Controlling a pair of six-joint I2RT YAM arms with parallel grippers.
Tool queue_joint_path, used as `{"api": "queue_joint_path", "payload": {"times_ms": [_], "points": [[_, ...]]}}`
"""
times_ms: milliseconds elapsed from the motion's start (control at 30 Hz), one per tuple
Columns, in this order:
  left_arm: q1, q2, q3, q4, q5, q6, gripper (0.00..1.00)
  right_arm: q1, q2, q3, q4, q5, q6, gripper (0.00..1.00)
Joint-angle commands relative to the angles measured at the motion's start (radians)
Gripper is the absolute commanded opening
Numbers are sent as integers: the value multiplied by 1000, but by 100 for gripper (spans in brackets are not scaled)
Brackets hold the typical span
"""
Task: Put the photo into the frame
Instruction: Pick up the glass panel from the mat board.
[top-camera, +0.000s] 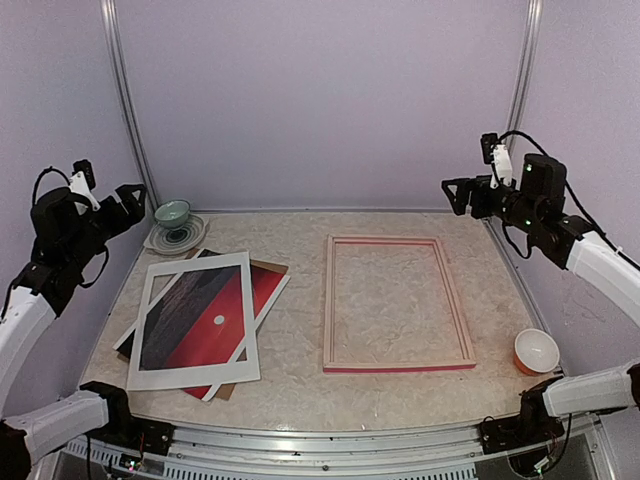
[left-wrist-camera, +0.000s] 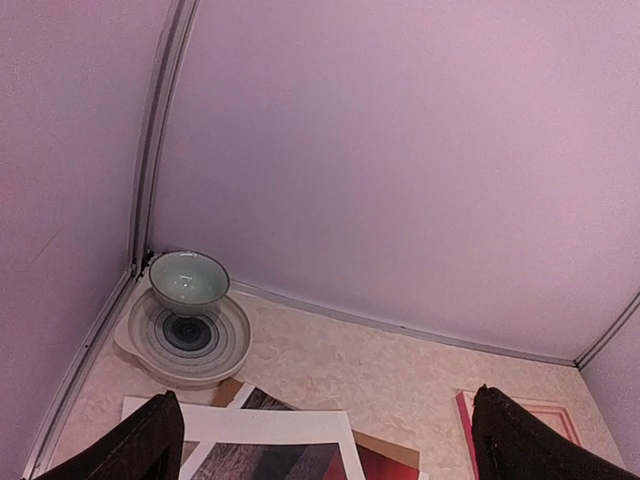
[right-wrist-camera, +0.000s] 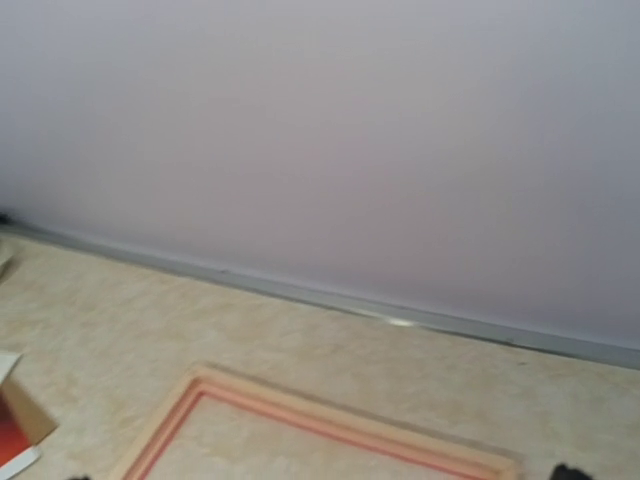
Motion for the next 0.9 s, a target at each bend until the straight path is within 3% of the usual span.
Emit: {"api": "queue_joint_path", "payload": {"times_ms": [0,300,867], "points": [[-28,10,1,-53,24,-48,99,28,32,41,-17,-121,6,99],[-172,-5,-67,-71,-84,-98,99,123,247,188,-91,-298,113,99],[-389,46,-168,-64,-214,-222,99,385,697,543,-313,-344,183,99]]}}
